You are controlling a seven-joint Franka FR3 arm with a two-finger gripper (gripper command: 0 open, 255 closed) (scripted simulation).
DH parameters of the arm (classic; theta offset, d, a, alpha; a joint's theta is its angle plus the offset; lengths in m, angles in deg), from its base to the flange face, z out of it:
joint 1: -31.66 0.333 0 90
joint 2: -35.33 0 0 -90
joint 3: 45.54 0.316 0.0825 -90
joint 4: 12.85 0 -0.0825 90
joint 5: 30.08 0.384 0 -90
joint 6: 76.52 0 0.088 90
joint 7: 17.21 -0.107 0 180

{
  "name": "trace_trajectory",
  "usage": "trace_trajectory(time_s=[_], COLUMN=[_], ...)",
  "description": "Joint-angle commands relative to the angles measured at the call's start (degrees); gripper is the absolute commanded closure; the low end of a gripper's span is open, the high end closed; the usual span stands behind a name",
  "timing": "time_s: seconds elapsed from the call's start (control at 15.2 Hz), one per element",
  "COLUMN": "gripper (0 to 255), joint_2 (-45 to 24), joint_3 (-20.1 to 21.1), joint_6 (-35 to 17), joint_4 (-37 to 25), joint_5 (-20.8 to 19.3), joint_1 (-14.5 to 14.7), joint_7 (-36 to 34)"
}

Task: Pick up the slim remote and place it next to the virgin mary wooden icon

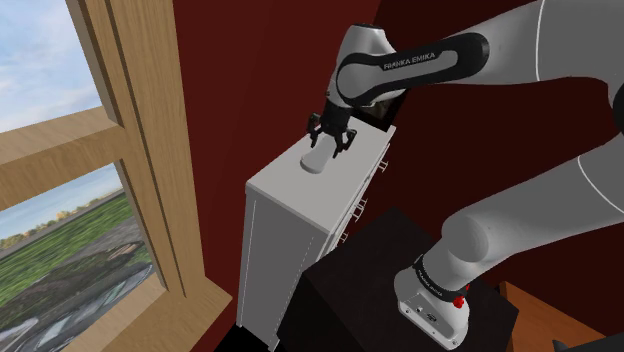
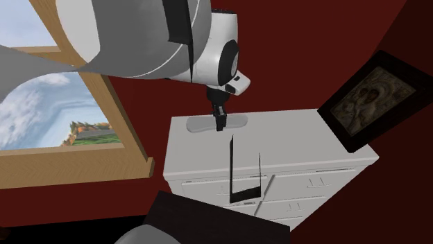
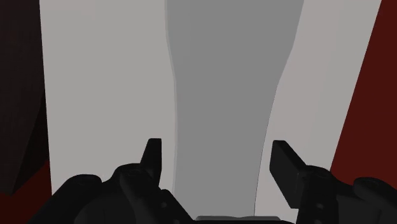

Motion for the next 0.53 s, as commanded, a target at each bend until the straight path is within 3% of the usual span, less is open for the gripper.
trace_trajectory(time_s=[0.0, 0.46], gripper=[255, 255], joint_2=[0.75, 3.04], joint_3=[-0.17, -0.99], joint_6=[1.61, 7.43], joint_4=[-0.88, -4.48], joint_5=[0.14, 0.36], joint_1=[0.07, 0.10], joint_7=[0.04, 0.36])
